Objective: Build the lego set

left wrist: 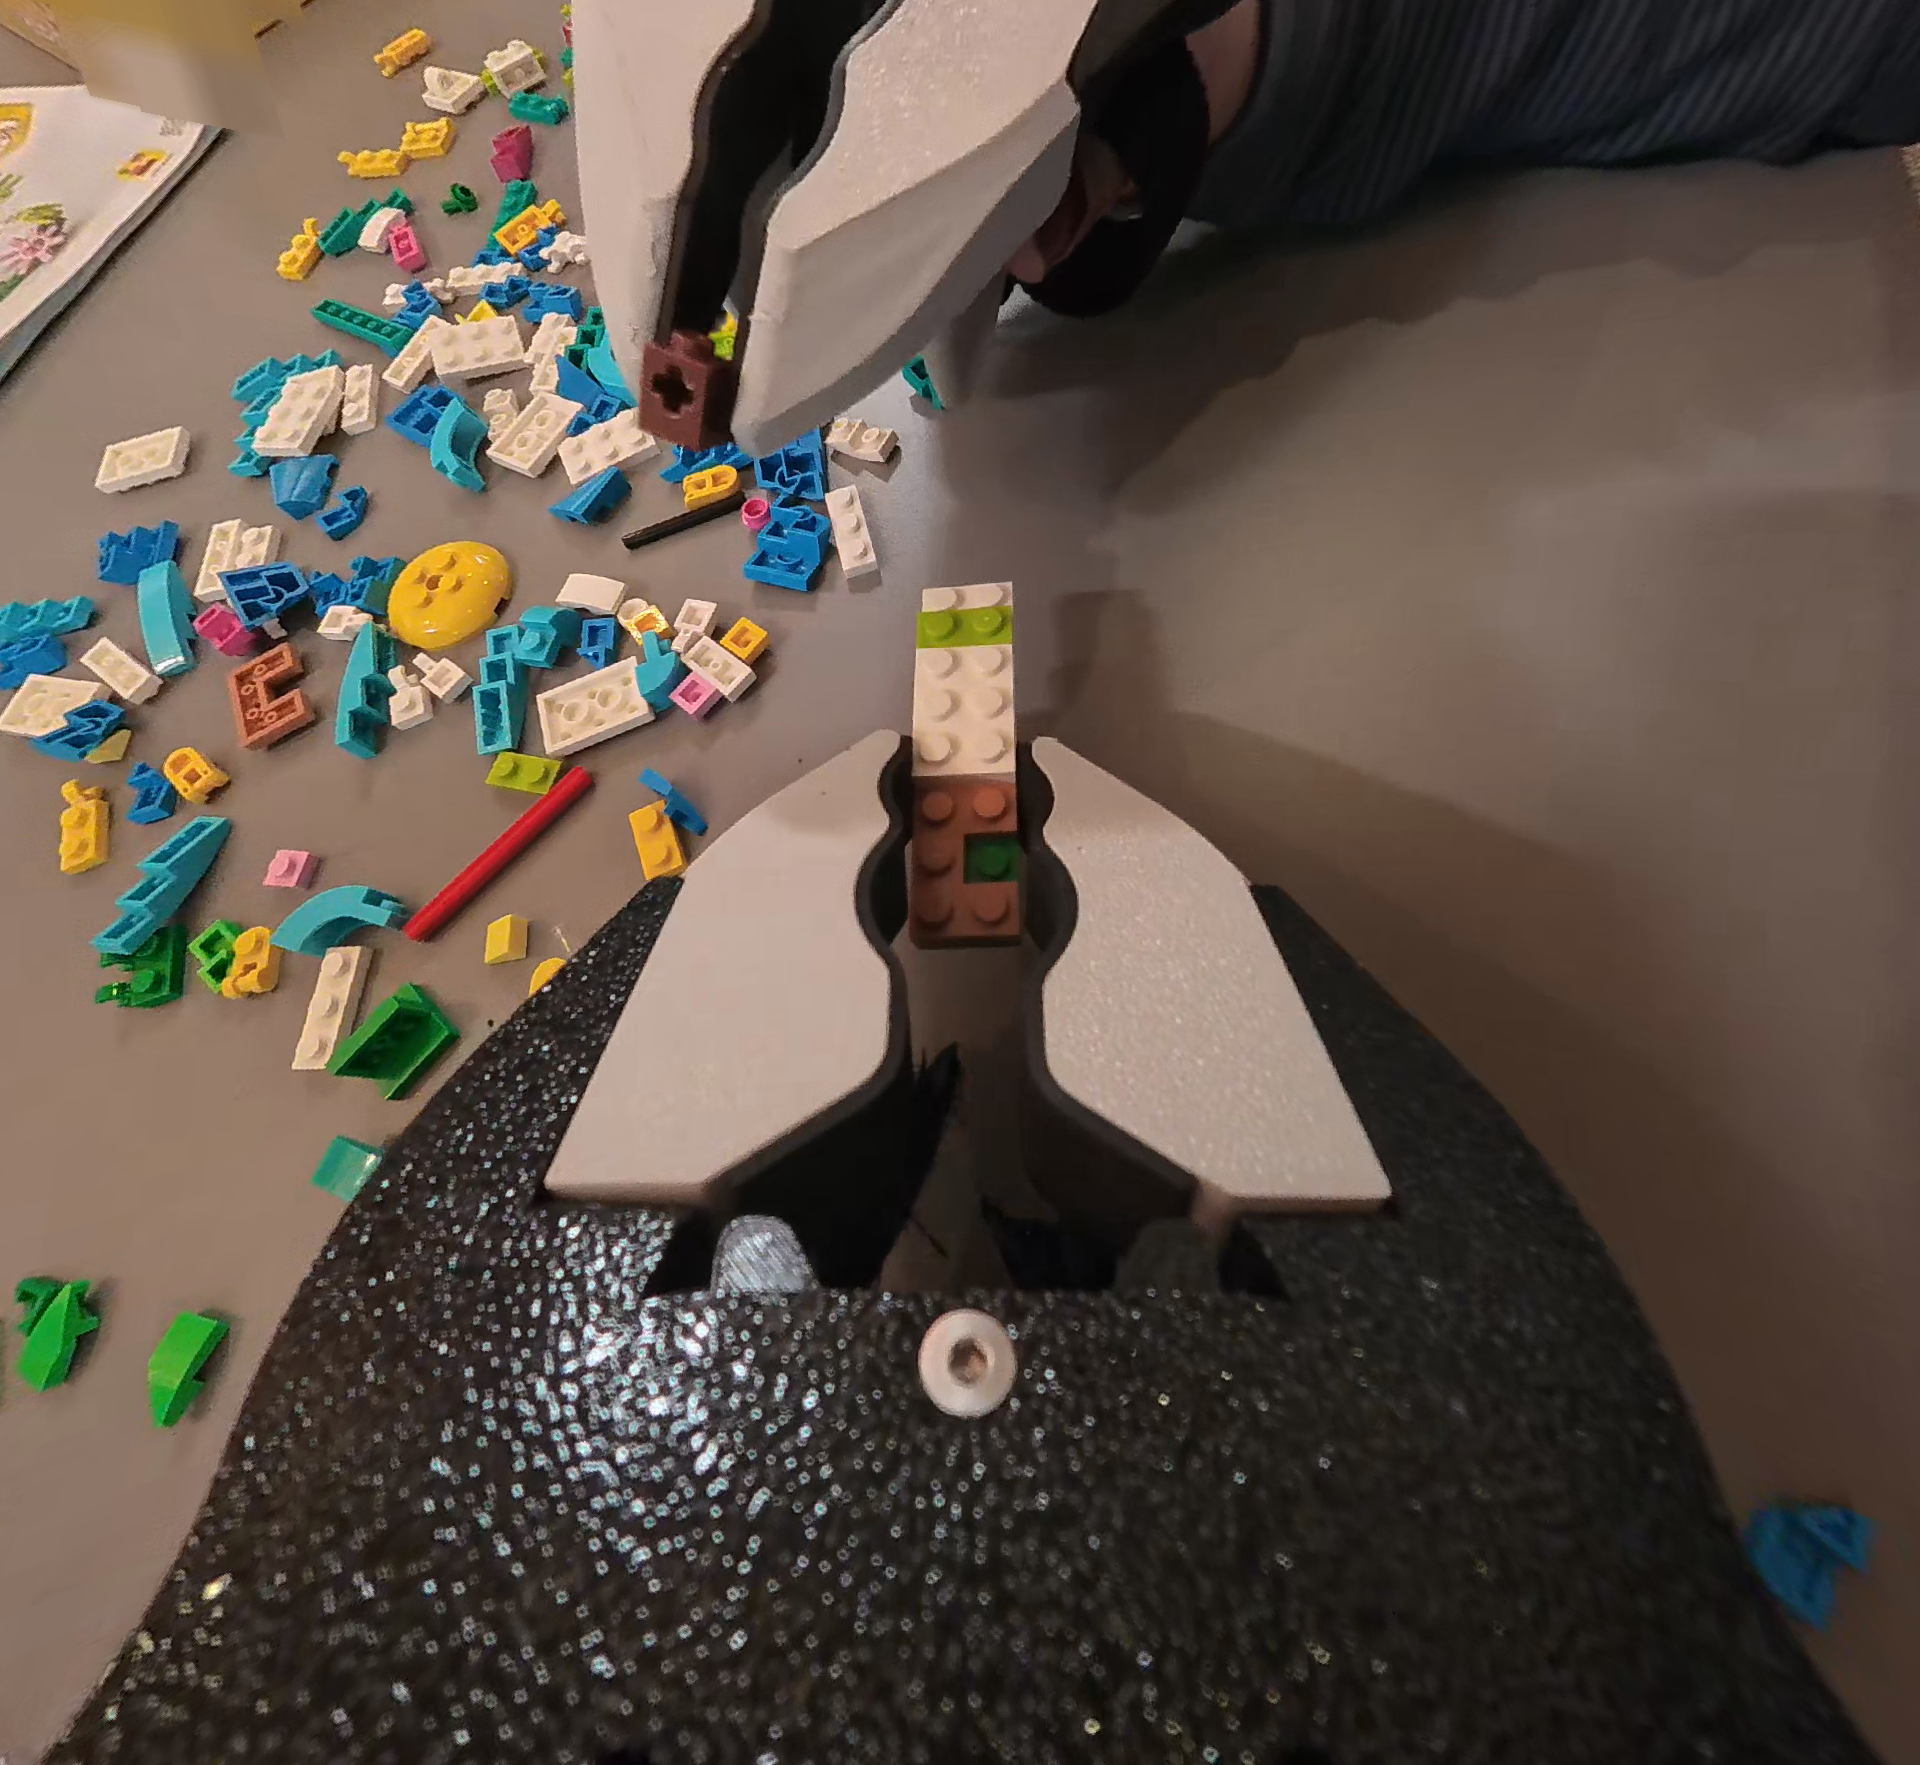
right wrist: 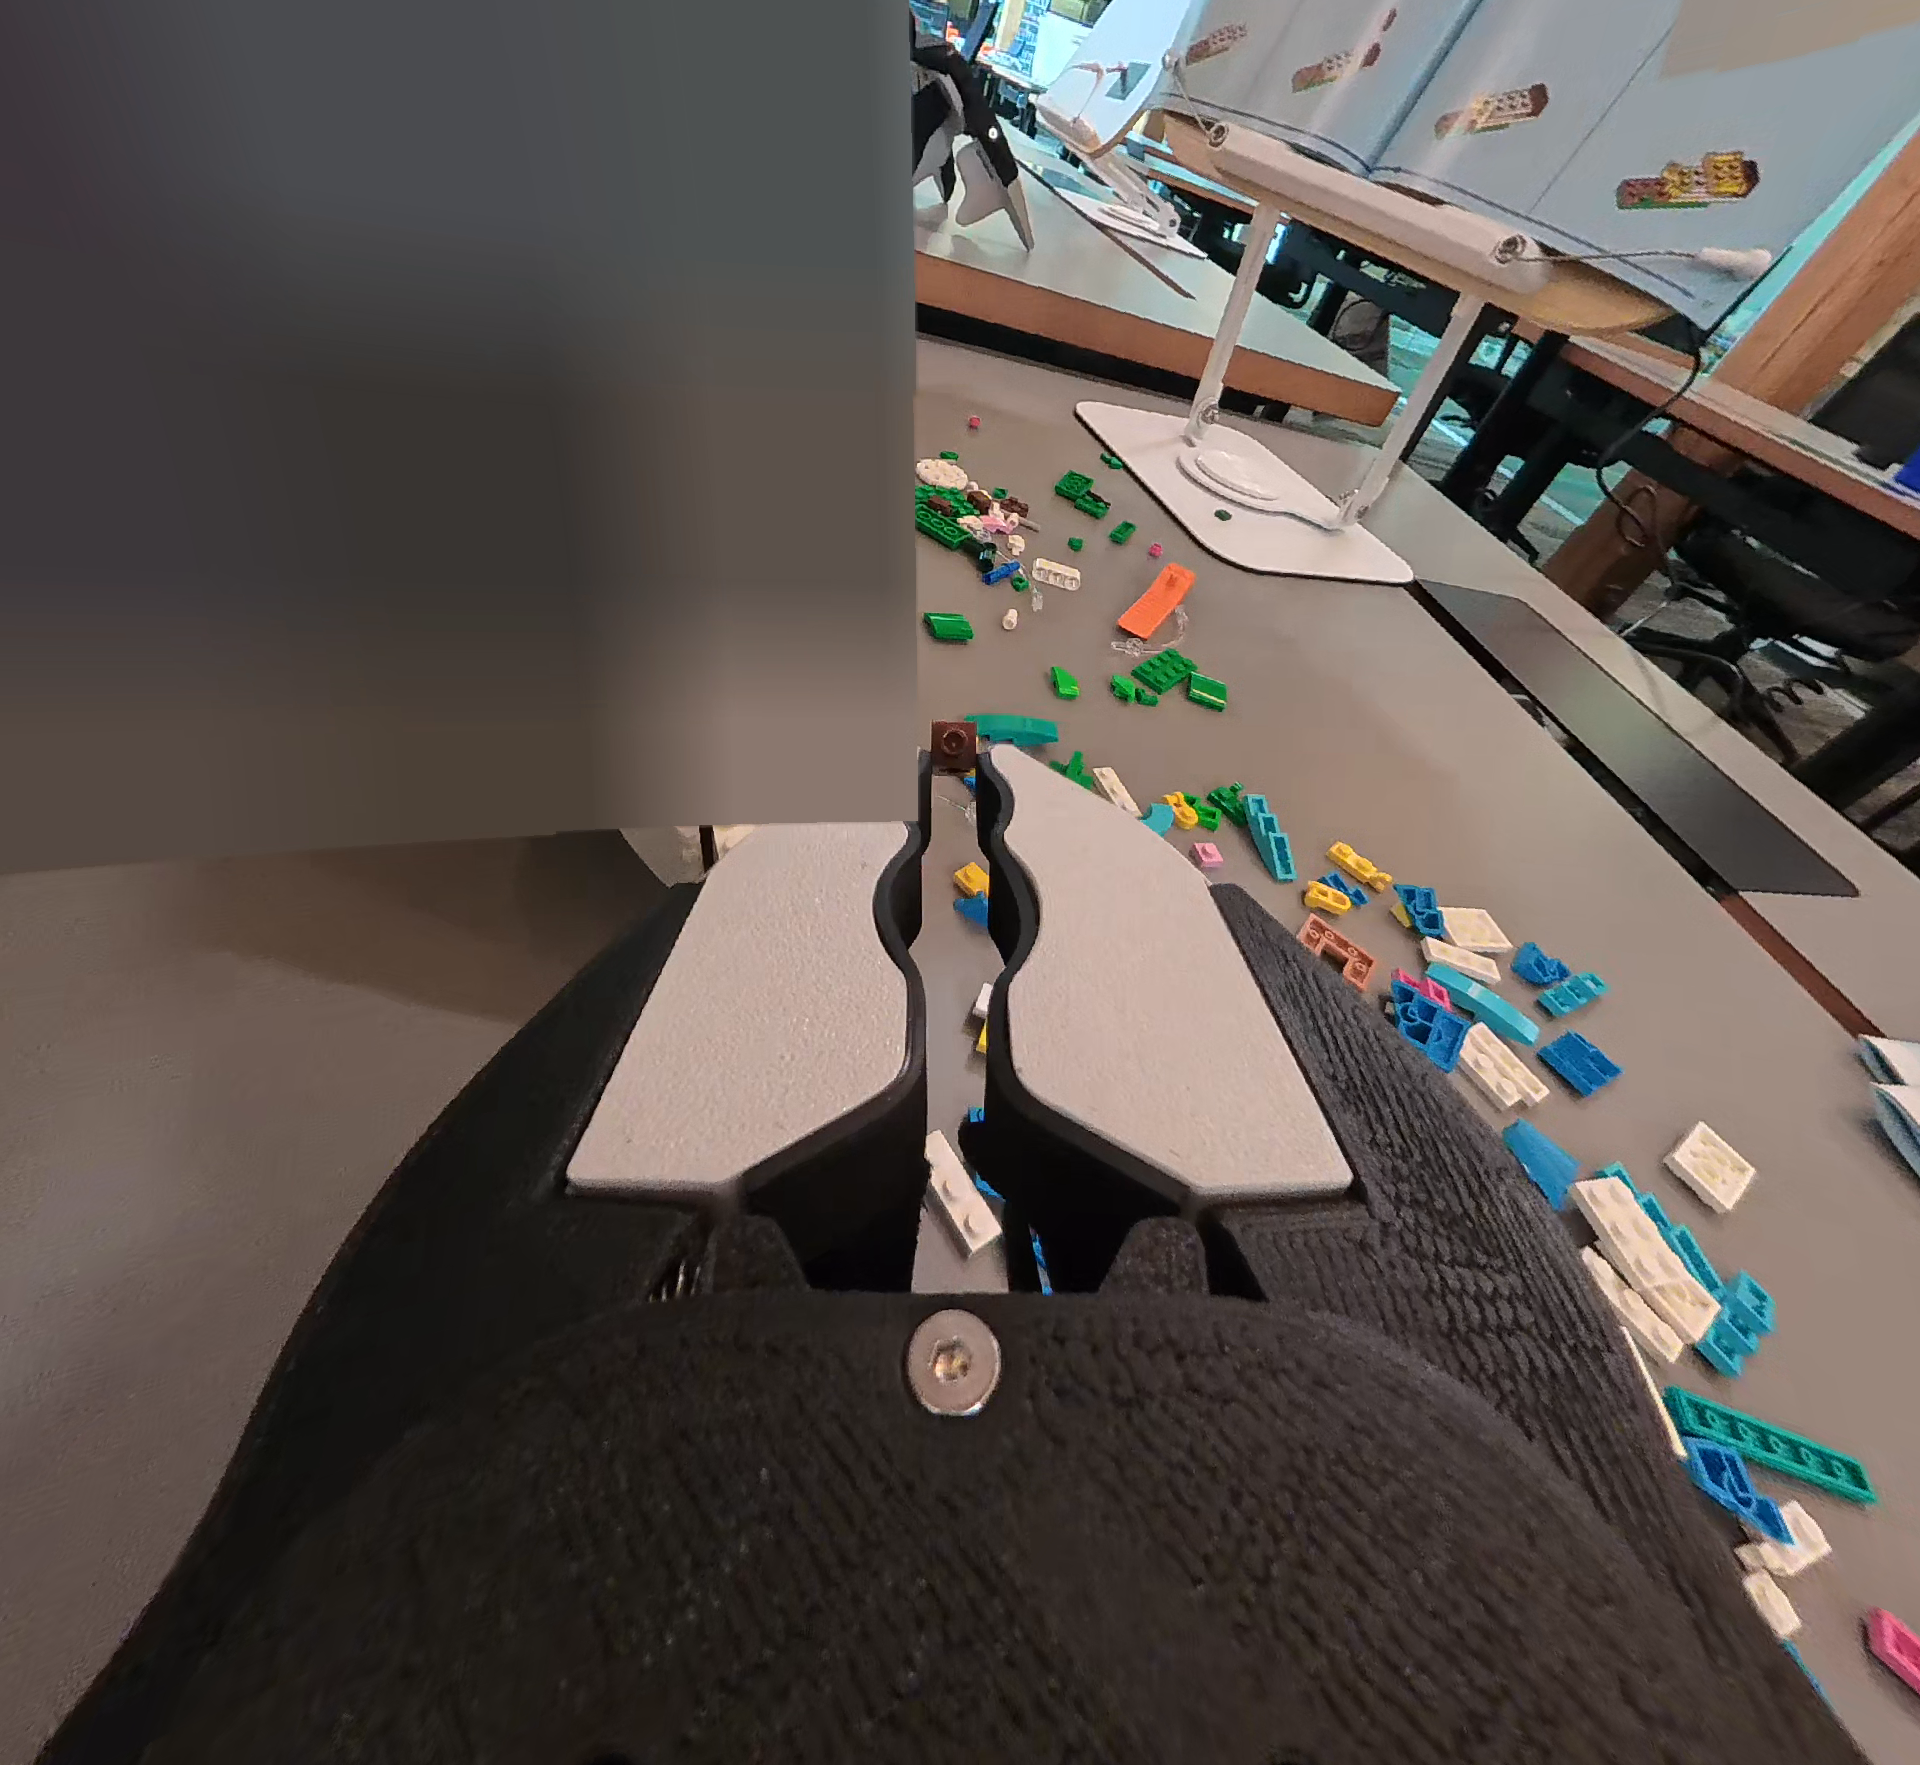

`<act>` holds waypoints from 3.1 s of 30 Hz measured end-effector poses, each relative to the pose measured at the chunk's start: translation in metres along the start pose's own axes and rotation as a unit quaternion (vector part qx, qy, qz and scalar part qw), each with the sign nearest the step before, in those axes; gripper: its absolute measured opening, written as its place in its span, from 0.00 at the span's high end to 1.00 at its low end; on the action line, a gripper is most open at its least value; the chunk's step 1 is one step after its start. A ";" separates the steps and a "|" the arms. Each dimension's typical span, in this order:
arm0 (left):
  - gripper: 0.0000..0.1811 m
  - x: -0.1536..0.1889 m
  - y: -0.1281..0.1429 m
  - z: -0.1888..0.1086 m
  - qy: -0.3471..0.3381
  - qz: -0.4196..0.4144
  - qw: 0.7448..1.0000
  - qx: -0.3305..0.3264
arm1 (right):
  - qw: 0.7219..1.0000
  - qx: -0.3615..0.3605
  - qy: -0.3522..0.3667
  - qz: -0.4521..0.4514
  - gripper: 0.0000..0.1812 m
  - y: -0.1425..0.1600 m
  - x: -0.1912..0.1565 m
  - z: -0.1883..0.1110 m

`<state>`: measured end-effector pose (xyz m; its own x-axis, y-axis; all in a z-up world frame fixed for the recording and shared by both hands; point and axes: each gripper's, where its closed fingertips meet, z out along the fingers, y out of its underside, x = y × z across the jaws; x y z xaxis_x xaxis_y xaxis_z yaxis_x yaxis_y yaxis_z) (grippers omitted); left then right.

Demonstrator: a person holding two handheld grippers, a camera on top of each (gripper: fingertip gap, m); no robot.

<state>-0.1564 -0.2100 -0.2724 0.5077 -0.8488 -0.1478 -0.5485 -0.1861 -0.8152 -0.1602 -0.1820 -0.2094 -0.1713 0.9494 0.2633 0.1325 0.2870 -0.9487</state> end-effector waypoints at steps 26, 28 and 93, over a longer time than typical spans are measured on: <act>0.90 0.007 0.015 0.002 0.039 -0.037 0.997 -0.047 | 0.999 -0.042 -0.024 -0.014 0.96 0.009 -0.010 0.005; 0.90 0.006 0.015 0.003 0.037 -0.036 0.997 -0.049 | 0.999 -0.043 -0.025 -0.012 0.96 0.009 -0.010 0.006; 0.90 0.011 0.002 -0.002 0.048 -0.007 0.999 -0.002 | 0.963 -0.189 -0.171 0.084 0.96 0.041 -0.052 -0.009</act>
<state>-0.1536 -0.2204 -0.2746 0.4498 -0.8893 -0.0825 -0.5449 -0.2001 -0.8143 -0.1373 -0.2184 -0.2606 -0.4205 0.9070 -0.0227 0.5207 0.2208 -0.8247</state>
